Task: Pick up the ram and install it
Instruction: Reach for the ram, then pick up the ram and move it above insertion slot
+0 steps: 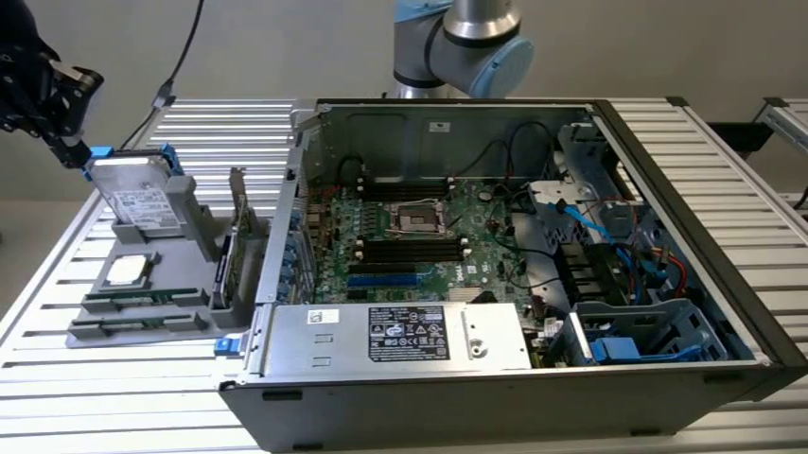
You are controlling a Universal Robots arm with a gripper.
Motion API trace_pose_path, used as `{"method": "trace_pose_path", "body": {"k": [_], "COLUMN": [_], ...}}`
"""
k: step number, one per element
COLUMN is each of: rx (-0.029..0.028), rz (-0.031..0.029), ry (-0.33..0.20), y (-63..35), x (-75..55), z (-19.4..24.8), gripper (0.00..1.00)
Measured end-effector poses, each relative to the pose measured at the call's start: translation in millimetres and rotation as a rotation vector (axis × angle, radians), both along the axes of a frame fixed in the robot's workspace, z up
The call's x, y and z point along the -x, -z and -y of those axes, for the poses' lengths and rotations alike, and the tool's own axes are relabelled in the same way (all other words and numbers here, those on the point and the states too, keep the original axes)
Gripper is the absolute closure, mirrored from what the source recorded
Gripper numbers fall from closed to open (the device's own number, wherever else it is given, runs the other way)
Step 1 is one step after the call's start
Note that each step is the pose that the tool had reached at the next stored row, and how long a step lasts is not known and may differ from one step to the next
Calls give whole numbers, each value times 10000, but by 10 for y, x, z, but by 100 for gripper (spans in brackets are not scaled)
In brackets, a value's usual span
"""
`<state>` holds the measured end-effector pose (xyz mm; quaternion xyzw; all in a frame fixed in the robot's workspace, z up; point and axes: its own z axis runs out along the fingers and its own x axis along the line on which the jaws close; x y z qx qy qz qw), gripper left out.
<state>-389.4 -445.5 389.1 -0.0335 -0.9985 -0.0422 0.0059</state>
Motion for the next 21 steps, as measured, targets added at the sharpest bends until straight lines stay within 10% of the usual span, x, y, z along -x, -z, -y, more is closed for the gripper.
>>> {"method": "trace_pose_path", "body": {"k": [6,21], "rx": [-51,-57], "rz": [-87,-87], "ry": [1,-4], "y": [-14,-14], "x": [1,1], "z": [86,88], "gripper": [90,90]}}
